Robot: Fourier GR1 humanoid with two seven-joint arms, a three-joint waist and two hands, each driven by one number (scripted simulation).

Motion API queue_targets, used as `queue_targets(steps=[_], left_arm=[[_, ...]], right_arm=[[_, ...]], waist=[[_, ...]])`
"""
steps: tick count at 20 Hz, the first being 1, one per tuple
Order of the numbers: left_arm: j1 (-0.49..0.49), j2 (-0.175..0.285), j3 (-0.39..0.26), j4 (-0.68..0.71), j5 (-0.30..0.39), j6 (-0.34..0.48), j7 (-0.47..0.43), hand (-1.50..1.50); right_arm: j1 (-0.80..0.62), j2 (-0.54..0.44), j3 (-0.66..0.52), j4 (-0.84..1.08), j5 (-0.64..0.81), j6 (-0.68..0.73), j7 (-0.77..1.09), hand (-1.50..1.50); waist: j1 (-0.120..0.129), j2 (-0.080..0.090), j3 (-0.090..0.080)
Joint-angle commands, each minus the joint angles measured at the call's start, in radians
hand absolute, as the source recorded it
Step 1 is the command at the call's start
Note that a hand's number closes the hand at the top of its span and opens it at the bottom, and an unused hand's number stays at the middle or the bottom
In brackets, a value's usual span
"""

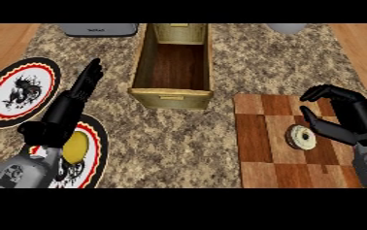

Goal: Pick the cupcake from the cutting board and place it in the basket

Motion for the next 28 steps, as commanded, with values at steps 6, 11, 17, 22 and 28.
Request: queue_targets(steps=[6, 11, 17, 22, 28], left_arm=[[0.003, 0.007, 0.039, -0.014, 0.006, -0.038, 0.035, 0.0], [0.001, 0.013, 0.052, 0.029, 0.018, -0.071, 0.013, 0.0], [0.004, -0.012, 0.05, 0.076, -0.001, -0.064, -0.025, 0.0], [0.03, 0.024, 0.062, 0.021, 0.007, -0.1, -0.018, 0.0], [0.048, -0.017, 0.062, 0.011, -0.019, -0.088, -0.009, 0.0]], right_arm=[[0.167, 0.144, 0.172, -0.284, 0.338, -0.393, 0.167, -1.5], [0.173, 0.006, 0.115, -0.363, 0.556, -0.525, 0.384, -1.5], [0.131, -0.316, 0.069, -0.49, 0.65, -0.249, 0.713, -1.5], [0.144, -0.435, 0.066, -0.638, 0.471, 0.05, 0.931, -1.5], [0.169, -0.534, -0.138, -0.745, 0.155, 0.263, 1.047, -1.5]], waist=[[-0.015, -0.008, -0.007], [-0.033, -0.01, -0.01], [-0.043, -0.006, -0.014], [-0.017, -0.008, -0.009], [-0.016, -0.003, -0.006]])
